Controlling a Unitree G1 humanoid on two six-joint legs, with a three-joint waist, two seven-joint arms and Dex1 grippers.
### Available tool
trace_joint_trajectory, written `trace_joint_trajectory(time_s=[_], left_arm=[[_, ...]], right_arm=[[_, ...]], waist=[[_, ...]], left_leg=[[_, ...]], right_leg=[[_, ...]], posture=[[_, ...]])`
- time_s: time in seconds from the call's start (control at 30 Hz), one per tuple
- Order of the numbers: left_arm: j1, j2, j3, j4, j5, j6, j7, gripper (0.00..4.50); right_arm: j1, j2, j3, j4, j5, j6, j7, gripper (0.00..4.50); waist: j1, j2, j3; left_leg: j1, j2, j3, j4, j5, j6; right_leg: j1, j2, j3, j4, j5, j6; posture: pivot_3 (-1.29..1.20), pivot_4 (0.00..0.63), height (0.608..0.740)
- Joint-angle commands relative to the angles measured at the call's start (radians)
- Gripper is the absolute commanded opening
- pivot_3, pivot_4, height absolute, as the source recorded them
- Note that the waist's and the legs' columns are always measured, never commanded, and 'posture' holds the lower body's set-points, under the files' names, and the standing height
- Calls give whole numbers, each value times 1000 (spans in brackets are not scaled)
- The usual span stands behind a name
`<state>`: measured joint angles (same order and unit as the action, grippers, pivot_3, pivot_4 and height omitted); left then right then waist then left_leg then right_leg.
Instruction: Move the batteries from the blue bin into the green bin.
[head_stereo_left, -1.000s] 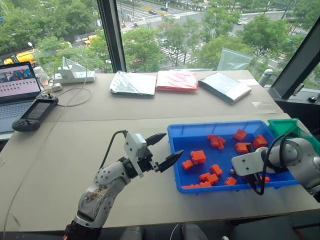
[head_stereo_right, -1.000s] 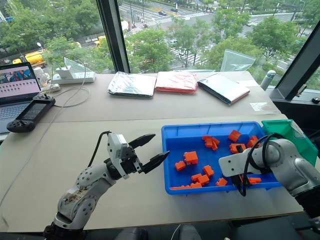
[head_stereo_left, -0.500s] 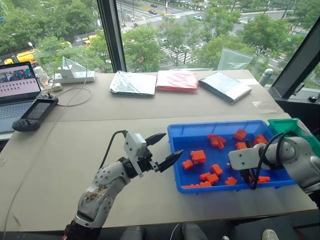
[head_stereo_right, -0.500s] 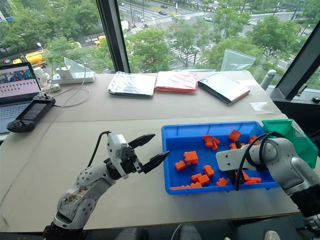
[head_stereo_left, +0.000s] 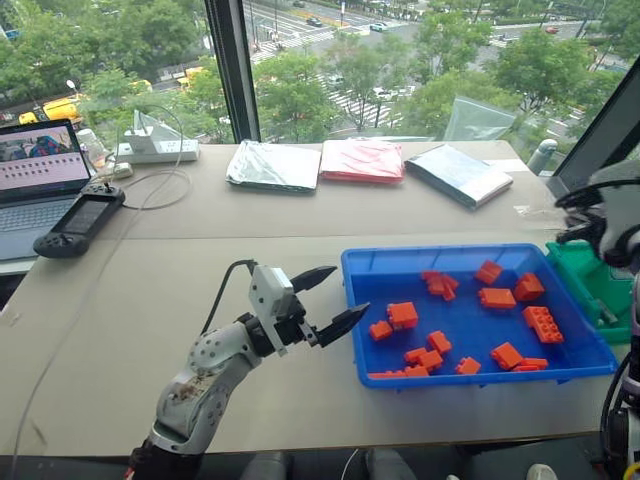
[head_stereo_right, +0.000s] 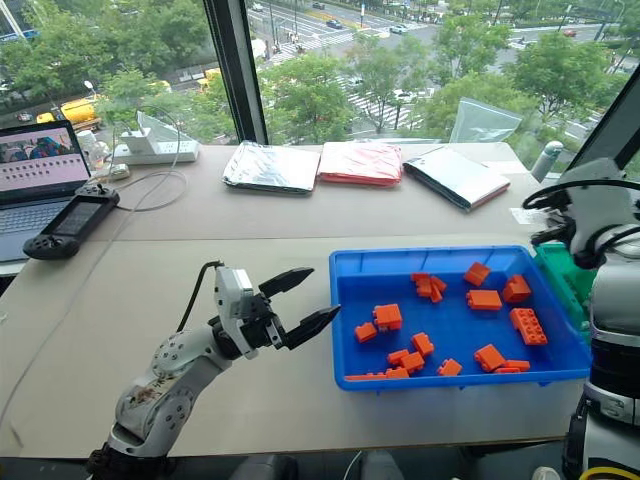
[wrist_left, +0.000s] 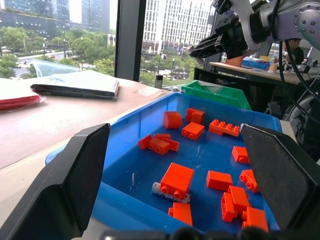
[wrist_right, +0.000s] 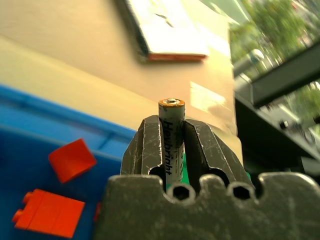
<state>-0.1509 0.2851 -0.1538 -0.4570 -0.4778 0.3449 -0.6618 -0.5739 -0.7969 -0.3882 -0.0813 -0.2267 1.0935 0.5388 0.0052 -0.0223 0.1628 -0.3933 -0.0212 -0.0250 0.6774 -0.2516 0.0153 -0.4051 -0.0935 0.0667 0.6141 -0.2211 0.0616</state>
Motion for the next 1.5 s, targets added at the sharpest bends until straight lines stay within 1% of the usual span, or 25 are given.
trace_joint_trajectory(time_s=[0.03,0.2,0.27,0.3,0.33,0.37,0.43,0.47,0.5,0.57,0.6,0.7,0.77,0.8,0.87,0.93,0.97,1.0,1.03,1.13,1.27,1.33,1.4,1.5], left_arm=[[-17,-3,2,-13,-28,-22,-29,4500],[-25,30,5,-8,-76,-13,-118,4500],[-30,50,2,-4,-87,-7,-153,4500],[-33,60,0,-2,-94,-2,-168,4500],[-35,73,-2,-1,-101,4,-187,4500],[-37,87,-3,1,-104,3,-207,4500],[-42,113,-5,13,-99,-7,-246,4500],[-44,121,-5,18,-94,-12,-257,4500],[-45,126,-5,20,-91,-17,-263,4500],[-45,127,-1,18,-91,-18,-265,4500],[-44,126,1,16,-92,-17,-265,4500],[-32,130,4,-2,-98,-8,-260,4500],[-23,132,9,-10,-100,-4,-254,4500],[-19,134,11,-11,-100,-4,-253,4500],[-16,135,13,-12,-99,-4,-252,4500],[-15,136,12,-15,-101,-1,-250,4500],[-14,136,11,-17,-101,1,-249,4500],[-14,136,10,-17,-102,2,-249,4500],[-14,137,10,-18,-102,3,-249,4500],[-14,141,6,-19,-108,12,-252,4500],[-15,138,3,-18,-108,12,-250,4500],[-15,134,0,-14,-107,8,-247,4500],[-10,130,-2,-14,-106,5,-242,4500],[-6,126,-4,-15,-105,3,-236,4500]], right_arm=[[13,19,-87,-5,-11,40,-120,240],[42,45,-128,35,12,2,-224,240],[42,43,-127,59,18,-23,-252,1251],[38,44,-127,70,25,-32,-262,1418],[34,43,-125,81,32,-40,-268,1809],[28,43,-124,94,38,-50,-275,2068],[9,47,-124,120,58,-75,-283,2775],[4,45,-122,125,68,-88,-286,3239],[3,41,-117,124,78,-98,-283,3413],[-2,37,-116,105,103,-111,-273,4195],[-6,34,-111,86,119,-114,-258,4415],[13,-4,-32,-25,190,-154,-128,4470],[23,-29,33,-147,285,-150,8,4470],[45,-55,80,-233,354,-128,103,4470],[108,-105,150,-371,451,-106,235,4470],[152,-92,184,-515,592,-90,329,4470],[163,-85,189,-555,634,-90,351,4470],[184,-89,225,-588,658,-108,382,4470],[203,-104,269,-605,658,-141,407,4470],[191,-156,446,-568,578,-246,449,4470],[135,-220,579,-465,503,-386,545,4470],[92,-222,632,-392,469,-453,589,4470],[44,-220,700,-301,403,-542,635,4470],[-14,-190,752,-196,347,-610,666,4470]], waist=[[-2,0,0],[-11,1,0],[-17,1,0],[-18,1,0],[-19,1,0],[-20,1,0],[-23,1,0],[-23,1,0],[-23,1,0],[-23,1,0],[-23,1,0],[-23,2,0],[-27,3,0],[-28,3,0],[-27,3,1],[-24,2,1],[-22,2,1],[-19,2,1],[-16,2,1],[-14,2,1],[-17,2,1],[-18,2,1],[-21,2,1],[-20,2,1]], left_leg=[[0,0,0,0,0,0],[0,0,1,0,0,0],[0,0,1,0,0,0],[0,0,1,0,0,0],[0,0,1,0,0,0],[0,0,1,0,0,0],[0,1,2,0,0,0],[0,1,2,0,0,0],[0,1,2,0,0,0],[0,1,2,0,0,0],[0,1,2,0,0,0],[0,1,2,0,0,0],[0,1,1,0,0,0],[0,2,1,0,0,0],[0,2,0,-1,0,0],[1,3,-2,-1,0,1],[0,3,-2,-1,0,1],[0,3,-2,-1,0,1],[0,3,-2,0,0,1],[-1,2,-2,2,0,1],[-1,2,-1,2,0,1],[-1,2,-1,2,0,1],[0,2,-1,1,0,1],[0,2,-1,1,0,1]], right_leg=[[0,0,0,0,0,0],[0,1,0,1,0,0],[0,1,0,1,0,0],[0,1,0,1,0,0],[0,1,0,1,0,0],[0,1,0,1,0,0],[0,2,0,1,0,0],[0,2,0,1,0,0],[0,2,0,1,0,0],[0,2,0,0,0,0],[0,2,0,0,0,0],[0,1,0,0,0,0],[0,2,0,0,0,0],[0,2,0,0,0,0],[0,3,0,0,0,0],[1,3,-1,-1,0,0],[1,3,-2,-1,-1,0],[1,3,-2,-1,-1,0],[1,2,-2,-1,-1,0],[1,0,-2,-1,0,1],[1,1,-2,-1,0,1],[0,1,-2,-1,0,1],[0,2,-2,-1,0,1],[0,2,-2,-1,0,0]], posture=[[0,150,740],[0,150,740],[0,150,740],[0,150,740],[0,150,740],[0,150,740],[0,150,740],[0,150,740],[0,150,740],[0,150,740],[0,150,740],[0,150,740],[0,150,740],[0,150,740],[0,150,740],[0,150,740],[0,150,740],[0,150,740],[0,150,740],[0,150,740],[0,150,740],[0,150,740],[0,150,740],[0,150,740]])
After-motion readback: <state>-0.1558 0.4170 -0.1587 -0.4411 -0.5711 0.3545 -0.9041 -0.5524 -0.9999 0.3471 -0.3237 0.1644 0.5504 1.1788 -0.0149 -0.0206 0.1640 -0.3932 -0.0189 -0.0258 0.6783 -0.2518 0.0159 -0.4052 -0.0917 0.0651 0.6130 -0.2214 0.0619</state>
